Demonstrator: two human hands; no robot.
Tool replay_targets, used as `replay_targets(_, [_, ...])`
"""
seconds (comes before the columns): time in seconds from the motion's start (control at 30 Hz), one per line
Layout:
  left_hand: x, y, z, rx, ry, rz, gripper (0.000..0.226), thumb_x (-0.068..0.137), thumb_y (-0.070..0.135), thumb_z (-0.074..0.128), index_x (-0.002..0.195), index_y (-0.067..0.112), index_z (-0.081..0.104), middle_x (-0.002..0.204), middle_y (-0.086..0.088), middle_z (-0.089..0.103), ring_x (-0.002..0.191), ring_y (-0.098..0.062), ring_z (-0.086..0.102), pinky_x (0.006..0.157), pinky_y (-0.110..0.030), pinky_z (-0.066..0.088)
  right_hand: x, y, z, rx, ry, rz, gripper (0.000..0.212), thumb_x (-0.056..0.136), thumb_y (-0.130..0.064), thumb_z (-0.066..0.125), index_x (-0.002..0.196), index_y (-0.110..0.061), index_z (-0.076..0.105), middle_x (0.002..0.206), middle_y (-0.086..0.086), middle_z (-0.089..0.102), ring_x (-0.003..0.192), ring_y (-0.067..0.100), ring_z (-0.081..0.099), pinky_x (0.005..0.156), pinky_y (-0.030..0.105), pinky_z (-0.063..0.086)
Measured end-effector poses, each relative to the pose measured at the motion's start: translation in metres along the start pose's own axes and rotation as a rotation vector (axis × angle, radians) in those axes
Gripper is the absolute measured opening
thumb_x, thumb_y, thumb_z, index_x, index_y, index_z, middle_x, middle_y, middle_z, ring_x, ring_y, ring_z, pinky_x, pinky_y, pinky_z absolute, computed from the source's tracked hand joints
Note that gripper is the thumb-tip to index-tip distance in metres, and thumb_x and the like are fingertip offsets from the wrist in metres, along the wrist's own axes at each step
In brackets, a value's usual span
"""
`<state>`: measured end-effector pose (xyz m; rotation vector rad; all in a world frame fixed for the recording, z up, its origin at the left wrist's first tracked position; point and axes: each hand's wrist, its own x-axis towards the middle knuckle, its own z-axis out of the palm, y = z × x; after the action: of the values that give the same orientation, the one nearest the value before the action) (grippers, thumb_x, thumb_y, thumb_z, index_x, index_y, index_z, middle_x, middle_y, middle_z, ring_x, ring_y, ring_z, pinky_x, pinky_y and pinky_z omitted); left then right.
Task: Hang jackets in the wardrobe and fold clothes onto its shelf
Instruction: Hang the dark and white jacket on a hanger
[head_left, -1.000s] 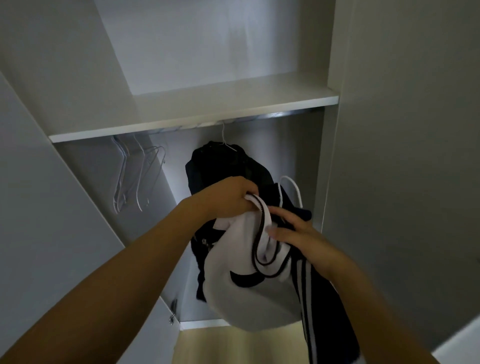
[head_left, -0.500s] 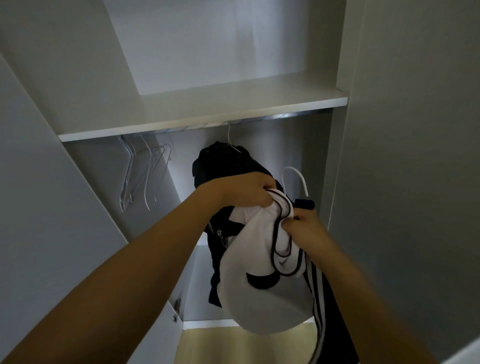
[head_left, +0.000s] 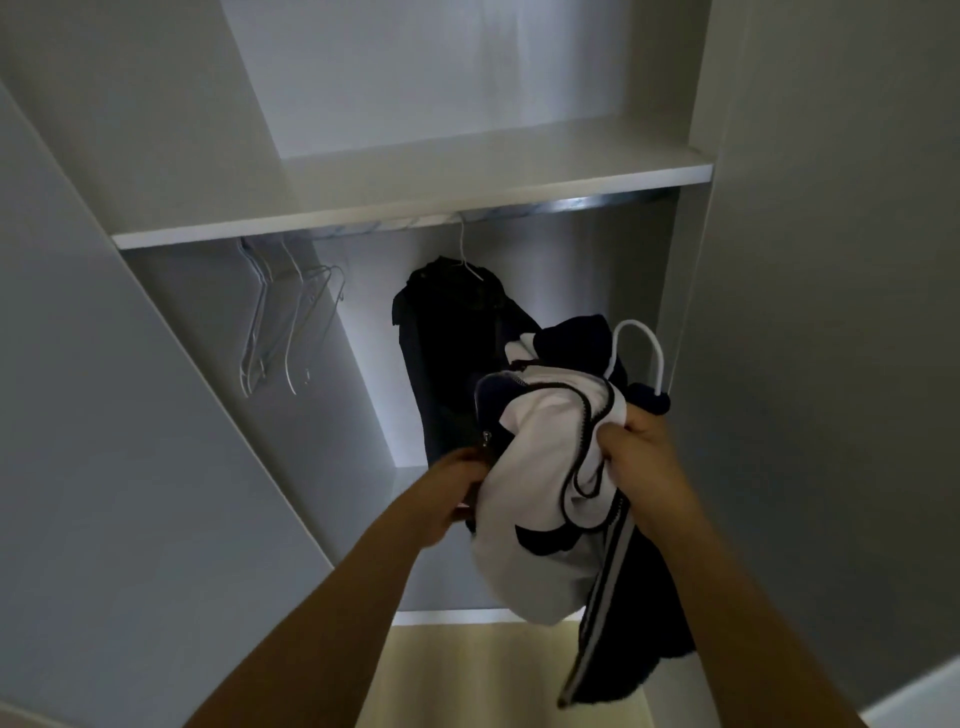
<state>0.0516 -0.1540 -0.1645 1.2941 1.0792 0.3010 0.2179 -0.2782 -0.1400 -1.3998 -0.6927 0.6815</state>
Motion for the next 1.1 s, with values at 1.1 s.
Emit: replay_targets(1.1, [0.028, 0.084, 0.013, 0.17, -0.019, -0.072, 0.052, 0.07, 0.053, 0.078, 0.105, 0.016, 0.072, 0.093, -0.012, 0.075, 0.091, -0.031, 0.069, 0.081, -0.039, 0.056, -0.042, 0.028, -0.002, -0.37, 0.065, -0.268, 0.022, 0.088, -0.006, 0.047, 0.083, -0.015, 0.066, 0.114, 0.024, 0.058, 0.067, 0.023, 0.058, 0.061, 0.029, 0.047])
